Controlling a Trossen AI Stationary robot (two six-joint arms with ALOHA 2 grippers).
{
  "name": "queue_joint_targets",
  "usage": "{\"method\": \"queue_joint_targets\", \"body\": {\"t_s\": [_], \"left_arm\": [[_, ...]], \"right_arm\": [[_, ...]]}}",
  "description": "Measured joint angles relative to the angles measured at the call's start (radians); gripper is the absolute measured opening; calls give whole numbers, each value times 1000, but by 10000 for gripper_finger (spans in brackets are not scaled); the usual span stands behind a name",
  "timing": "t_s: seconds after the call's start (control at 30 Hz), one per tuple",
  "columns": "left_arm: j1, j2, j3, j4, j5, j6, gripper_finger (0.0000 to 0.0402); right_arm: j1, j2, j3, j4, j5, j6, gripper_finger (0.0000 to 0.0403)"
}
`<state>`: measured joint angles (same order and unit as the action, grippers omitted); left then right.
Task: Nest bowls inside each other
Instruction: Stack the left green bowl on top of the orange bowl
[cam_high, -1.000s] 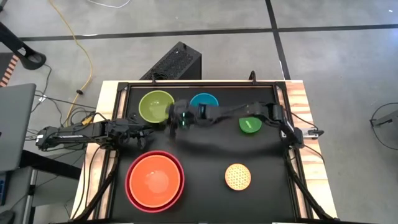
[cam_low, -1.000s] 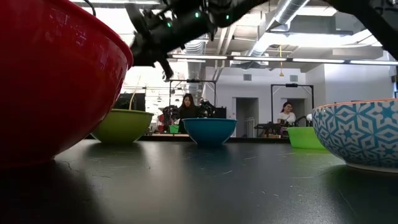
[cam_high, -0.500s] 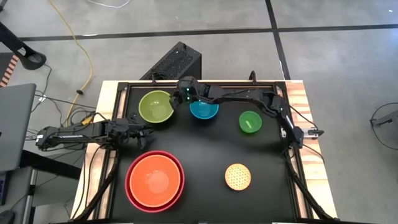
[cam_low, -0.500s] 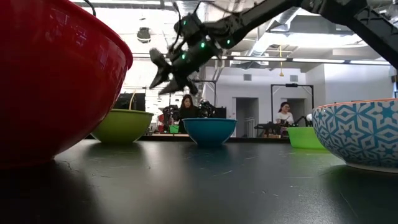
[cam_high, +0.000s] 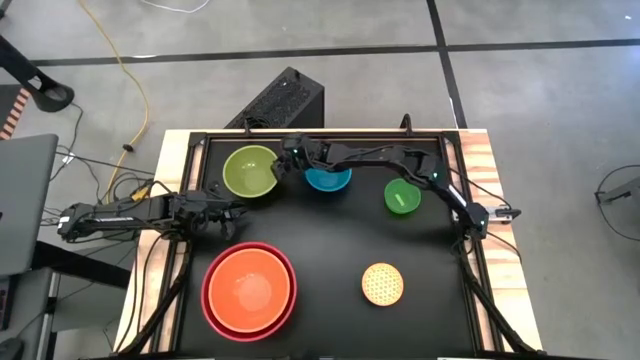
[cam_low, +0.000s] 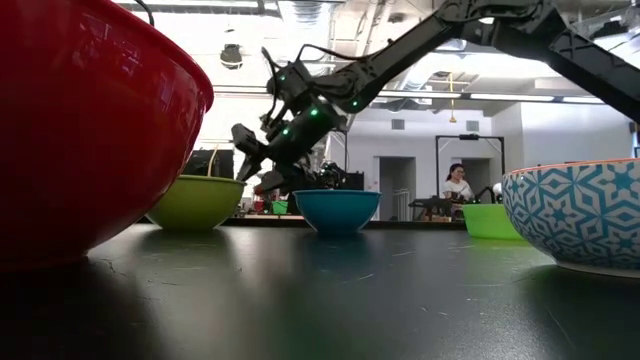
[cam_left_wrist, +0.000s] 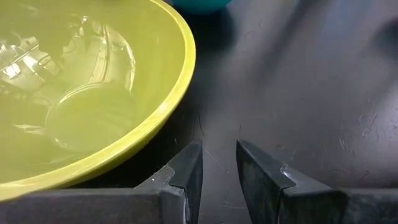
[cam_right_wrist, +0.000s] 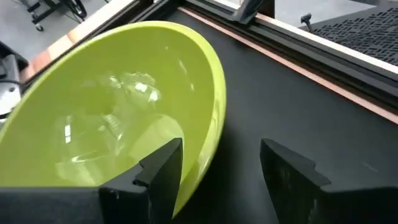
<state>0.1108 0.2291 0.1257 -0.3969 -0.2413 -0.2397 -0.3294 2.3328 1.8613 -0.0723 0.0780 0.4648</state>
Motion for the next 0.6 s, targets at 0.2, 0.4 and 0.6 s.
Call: {"method": "queue_joint_targets", "body": {"t_s": [0.2,0.4,0.6], "left_arm": [[0,0,0,0,0,0,87],[0,0,0,0,-1,0,87],[0,0,0,0,-1,0,87]], "right_arm": [[9,71,93,-64,-1,5,222],[8,115,193,-147,2,6,162],[-1,88,231,-134,61,-21,40]]}}
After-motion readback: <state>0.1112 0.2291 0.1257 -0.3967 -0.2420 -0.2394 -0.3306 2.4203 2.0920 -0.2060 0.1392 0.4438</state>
